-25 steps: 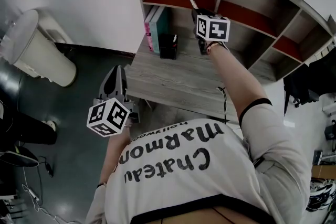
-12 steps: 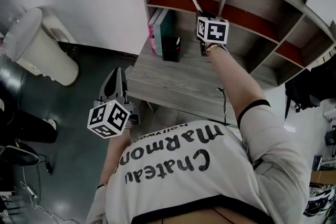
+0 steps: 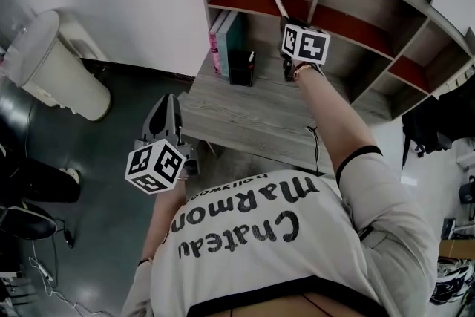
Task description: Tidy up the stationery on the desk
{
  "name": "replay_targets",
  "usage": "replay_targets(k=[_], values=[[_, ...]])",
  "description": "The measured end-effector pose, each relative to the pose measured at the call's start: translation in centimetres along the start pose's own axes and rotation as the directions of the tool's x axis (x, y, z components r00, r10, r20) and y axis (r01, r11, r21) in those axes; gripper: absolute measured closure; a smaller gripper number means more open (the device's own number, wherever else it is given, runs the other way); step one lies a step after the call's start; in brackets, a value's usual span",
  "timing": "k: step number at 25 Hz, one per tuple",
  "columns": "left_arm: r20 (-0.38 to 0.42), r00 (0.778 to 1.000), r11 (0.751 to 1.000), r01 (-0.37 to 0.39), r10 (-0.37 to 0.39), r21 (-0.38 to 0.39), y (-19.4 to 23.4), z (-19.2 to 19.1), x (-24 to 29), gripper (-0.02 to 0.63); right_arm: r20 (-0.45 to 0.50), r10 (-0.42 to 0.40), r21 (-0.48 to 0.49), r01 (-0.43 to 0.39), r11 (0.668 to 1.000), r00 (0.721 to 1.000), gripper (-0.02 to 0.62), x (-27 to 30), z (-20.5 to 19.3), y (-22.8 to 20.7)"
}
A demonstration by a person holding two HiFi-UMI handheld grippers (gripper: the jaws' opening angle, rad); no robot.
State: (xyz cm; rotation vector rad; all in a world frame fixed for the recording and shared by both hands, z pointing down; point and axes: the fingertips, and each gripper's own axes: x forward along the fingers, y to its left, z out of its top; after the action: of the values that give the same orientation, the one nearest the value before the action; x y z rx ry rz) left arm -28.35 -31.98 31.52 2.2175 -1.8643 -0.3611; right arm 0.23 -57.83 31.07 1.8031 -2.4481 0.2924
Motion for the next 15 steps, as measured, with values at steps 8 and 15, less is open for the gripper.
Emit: replay_targets(k=[8, 15], values=[[-0.008, 0.999, 0.999, 0.037, -0.037, -0.012, -1.1, -0.6, 0.2, 0.591, 0.012, 0.030, 0.081, -0.031, 0.996, 0.999, 0.520, -3.0, -1.0, -0.2], [-0.025, 0.996, 0.996, 0.085, -0.085, -0.025, -3.0, -1.6, 0.9, 0.591, 0.045, 0.062, 0.153, -0.068, 0.986, 0.997, 0.520, -6.2, -1.8, -0.2]])
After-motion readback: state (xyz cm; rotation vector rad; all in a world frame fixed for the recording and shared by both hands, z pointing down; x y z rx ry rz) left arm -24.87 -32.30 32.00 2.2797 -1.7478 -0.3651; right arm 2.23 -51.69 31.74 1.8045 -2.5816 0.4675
